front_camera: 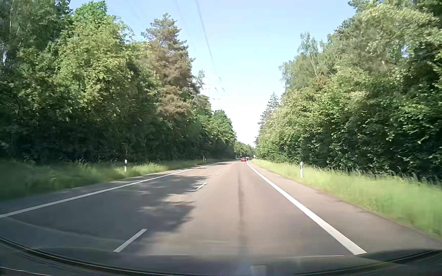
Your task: Follow the waypoints while adhering to traffic rules and regulations
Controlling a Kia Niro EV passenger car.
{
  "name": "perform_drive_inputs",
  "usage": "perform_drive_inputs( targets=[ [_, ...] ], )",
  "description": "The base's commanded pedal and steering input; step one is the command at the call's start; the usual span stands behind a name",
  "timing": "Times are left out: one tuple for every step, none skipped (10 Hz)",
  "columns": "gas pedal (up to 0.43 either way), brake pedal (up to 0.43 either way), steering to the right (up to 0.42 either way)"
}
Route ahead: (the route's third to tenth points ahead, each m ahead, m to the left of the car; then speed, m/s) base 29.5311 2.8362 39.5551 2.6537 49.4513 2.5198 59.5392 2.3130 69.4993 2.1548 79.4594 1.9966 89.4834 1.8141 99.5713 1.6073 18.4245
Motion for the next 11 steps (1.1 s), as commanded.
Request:
perform_drive_inputs(
  targets=[
    [0.079,0.030,0.002],
    [0.079,0.030,0.002],
    [0.079,0.030,0.002],
    [0.079,0.030,0.002],
    [0.079,0.030,0.003],
    [0.079,0.030,0.004],
    [0.079,0.030,0.007],
    [0.079,0.030,0.007],
    [0.079,0.030,0.007],
    [0.079,0.030,0.007],
    [0.079,0.030,0.006]
  ],
)
